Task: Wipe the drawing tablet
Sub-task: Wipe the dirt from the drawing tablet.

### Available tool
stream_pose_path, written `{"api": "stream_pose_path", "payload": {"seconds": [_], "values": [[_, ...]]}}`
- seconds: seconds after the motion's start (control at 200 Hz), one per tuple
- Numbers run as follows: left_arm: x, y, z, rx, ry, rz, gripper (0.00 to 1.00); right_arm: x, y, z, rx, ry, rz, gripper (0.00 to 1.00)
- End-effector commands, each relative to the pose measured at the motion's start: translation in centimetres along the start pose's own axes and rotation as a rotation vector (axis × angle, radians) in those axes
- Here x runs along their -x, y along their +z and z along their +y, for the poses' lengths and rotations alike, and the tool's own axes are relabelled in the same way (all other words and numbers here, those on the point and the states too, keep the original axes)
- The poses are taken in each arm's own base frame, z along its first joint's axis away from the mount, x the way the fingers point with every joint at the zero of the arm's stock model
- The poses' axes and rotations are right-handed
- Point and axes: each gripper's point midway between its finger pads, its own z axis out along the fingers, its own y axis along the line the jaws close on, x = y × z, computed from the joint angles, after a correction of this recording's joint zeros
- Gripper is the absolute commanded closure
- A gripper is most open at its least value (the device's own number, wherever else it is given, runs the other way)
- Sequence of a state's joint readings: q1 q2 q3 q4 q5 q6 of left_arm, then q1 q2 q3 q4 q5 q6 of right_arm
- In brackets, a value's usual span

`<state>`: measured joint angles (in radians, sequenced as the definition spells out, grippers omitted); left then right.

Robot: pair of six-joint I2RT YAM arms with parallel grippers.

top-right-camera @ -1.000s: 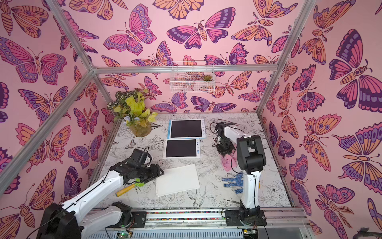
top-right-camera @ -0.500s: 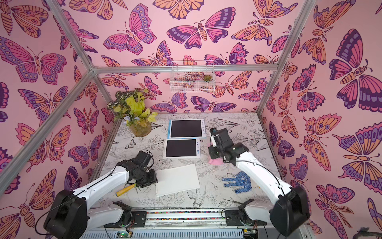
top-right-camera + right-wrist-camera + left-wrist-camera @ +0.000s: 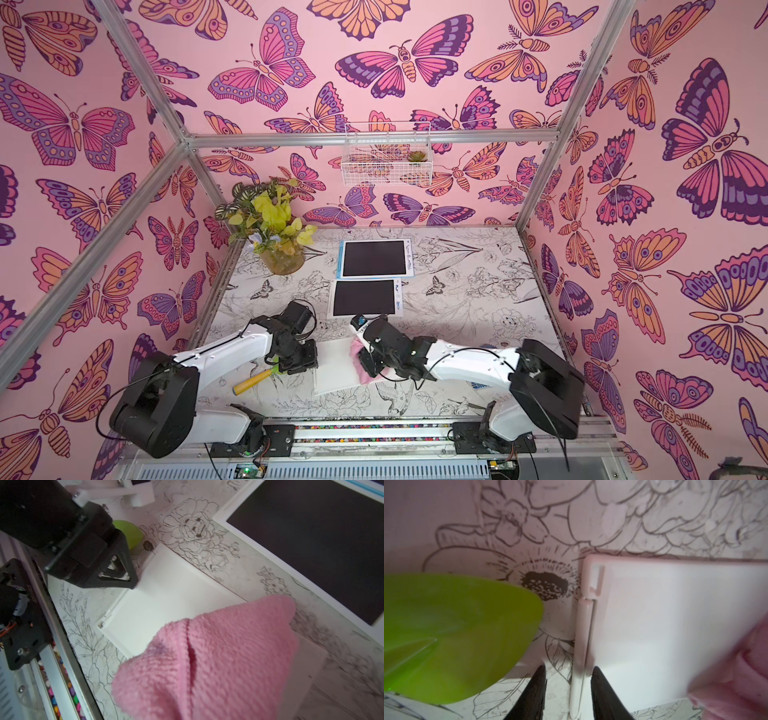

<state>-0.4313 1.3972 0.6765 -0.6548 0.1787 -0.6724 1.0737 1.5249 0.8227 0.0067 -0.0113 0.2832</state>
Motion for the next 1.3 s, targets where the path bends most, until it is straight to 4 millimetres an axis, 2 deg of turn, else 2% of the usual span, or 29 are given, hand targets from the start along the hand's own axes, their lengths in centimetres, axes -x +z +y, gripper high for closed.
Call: {"api": "stream_pose_path", "payload": {"seconds": [0.0,0.095,0.21,0.285,0.396,0.496,0.551,0.611,0.651,0.711,0.761,0.796,0.836,0.891,0.951,1.006,1.066,1.117,1.207,1.252,1.292], "values": [[-0.5,1.4,0.9,0.069,0.003,0.030,0.64,2.8,2.2,2.3,0.084,-0.018,-0.073,1.00],[-0.8,2.0,1.3,0.108,-0.010,0.040,0.67,1.2,4.0,1.2,0.039,-0.015,-0.033,1.00],[-1.4,2.8,2.3,0.169,-0.050,0.060,0.75,-1.8,4.4,-2.4,-0.112,0.008,0.068,1.00],[-1.8,3.3,3.0,0.198,-0.089,0.067,0.77,-4.0,3.2,-5.6,-0.209,0.052,0.122,1.00],[-2.2,3.6,3.7,0.219,-0.102,0.074,0.81,-7.2,-0.1,-10.4,-0.363,0.132,0.198,1.00],[-2.2,3.8,3.5,0.210,-0.099,0.078,0.82,-8.6,-2.6,-12.4,-0.420,0.171,0.217,1.00],[-2.2,3.8,3.4,0.205,-0.099,0.079,0.82,-8.9,-2.9,-12.4,-0.419,0.162,0.221,1.00],[-2.1,3.8,3.1,0.189,-0.097,0.079,0.81,-8.2,-2.0,-11.1,-0.353,0.152,0.200,1.00],[-2.0,3.9,2.7,0.171,-0.093,0.079,0.81,-6.9,-1.0,-9.3,-0.301,0.103,0.169,1.00],[-2.0,4.0,2.4,0.160,-0.087,0.086,0.81,-4.3,0.6,-5.2,-0.209,-0.008,0.121,1.00],[-2.0,4.0,2.1,0.150,-0.084,0.092,0.81,-3.0,2.7,-2.2,-0.134,-0.055,0.126,1.00],[-2.1,4.2,2.1,0.150,-0.082,0.097,0.81,-2.0,3.9,-0.6,-0.095,-0.057,0.122,1.00],[-2.1,4.2,2.0,0.150,-0.083,0.098,0.81,-1.1,5.0,0.1,-0.076,-0.038,0.123,1.00],[-2.1,4.3,2.1,0.152,-0.084,0.100,0.81,-0.7,5.9,-0.7,-0.115,0.000,0.132,1.00],[-2.1,4.3,2.1,0.155,-0.087,0.098,0.81,-1.5,5.8,-3.4,-0.179,0.068,0.166,1.00],[-2.0,4.2,2.0,0.153,-0.088,0.095,0.81,-3.2,4.9,-6.9,-0.240,0.164,0.202,1.00],[-1.9,4.2,1.9,0.149,-0.088,0.091,0.81,-6.0,3.1,-10.7,-0.305,0.256,0.246,1.00],[-1.9,4.2,1.8,0.148,-0.087,0.090,0.81,-7.8,1.4,-12.5,-0.341,0.287,0.272,1.00],[-1.8,4.2,1.8,0.146,-0.088,0.089,0.81,-9.1,-0.5,-12.9,-0.358,0.235,0.296,1.00],[-1.9,4.2,1.8,0.147,-0.089,0.090,0.81,-8.9,-0.4,-12.1,-0.326,0.221,0.286,1.00],[-1.8,4.2,1.7,0.144,-0.087,0.091,0.81,-8.0,0.3,-10.7,-0.285,0.193,0.261,1.00]]}}
